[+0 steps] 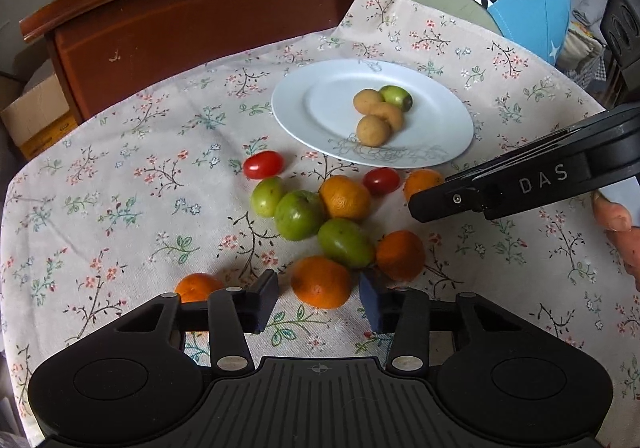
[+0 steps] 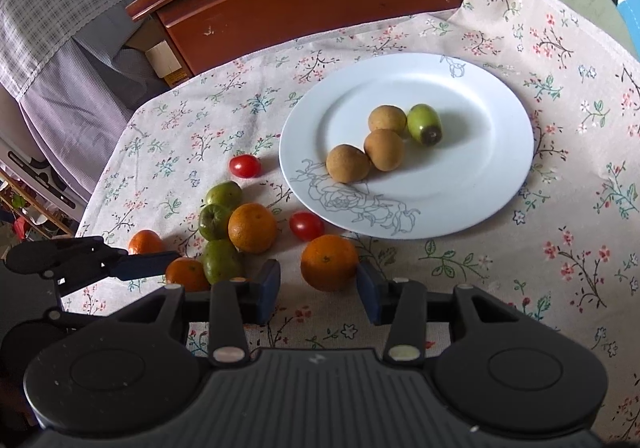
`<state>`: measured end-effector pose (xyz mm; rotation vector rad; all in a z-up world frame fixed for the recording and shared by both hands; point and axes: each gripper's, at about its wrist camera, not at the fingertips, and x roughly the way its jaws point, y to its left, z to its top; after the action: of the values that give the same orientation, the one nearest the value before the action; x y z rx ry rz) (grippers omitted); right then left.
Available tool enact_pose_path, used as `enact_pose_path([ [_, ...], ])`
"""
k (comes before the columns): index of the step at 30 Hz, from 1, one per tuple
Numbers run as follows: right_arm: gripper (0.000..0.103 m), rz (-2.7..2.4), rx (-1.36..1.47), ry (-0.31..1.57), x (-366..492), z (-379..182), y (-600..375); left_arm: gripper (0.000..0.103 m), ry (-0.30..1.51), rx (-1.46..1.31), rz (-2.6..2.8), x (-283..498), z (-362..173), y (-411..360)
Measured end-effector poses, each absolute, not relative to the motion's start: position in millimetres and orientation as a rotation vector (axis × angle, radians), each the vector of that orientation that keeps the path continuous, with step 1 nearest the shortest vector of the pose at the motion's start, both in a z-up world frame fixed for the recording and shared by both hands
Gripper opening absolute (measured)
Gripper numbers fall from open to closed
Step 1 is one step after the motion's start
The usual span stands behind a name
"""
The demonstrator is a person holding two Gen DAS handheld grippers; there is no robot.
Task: Organize fruits
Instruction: 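Grasp a tangerine with the left tool while the right tool grasps another tangerine, then carry both held tangerines up over the white plate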
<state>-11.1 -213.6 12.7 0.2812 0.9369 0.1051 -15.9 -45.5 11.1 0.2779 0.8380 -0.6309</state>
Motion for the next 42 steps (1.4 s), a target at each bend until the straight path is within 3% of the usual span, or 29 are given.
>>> enact_pose_path([
  [4, 0.042, 0.103, 0.275, 0.936, -10.0, 11.7, -212.9, 0.037, 0.837, 0.278, -0.631, -15.2, 10.2, -47.5],
  [6, 0.04, 0.102, 0.27, 0.938, -9.7, 11.0, -212.9, 0.029, 0.839, 0.278, -0.636, -14.8, 10.2, -48.3],
  [11, 0.032, 0.099, 0.251, 0.94, -8.5, 8.6, -212.0, 0.029, 0.841, 0.272, -0.637, -14.5, 10.7, -47.7],
  [42, 0.031, 0.044, 0.333, 0.731, -12.5, 68.8, -247.1, 0.029, 0.704, 0.121, -0.631, 18.2, 81.5, -66.0],
])
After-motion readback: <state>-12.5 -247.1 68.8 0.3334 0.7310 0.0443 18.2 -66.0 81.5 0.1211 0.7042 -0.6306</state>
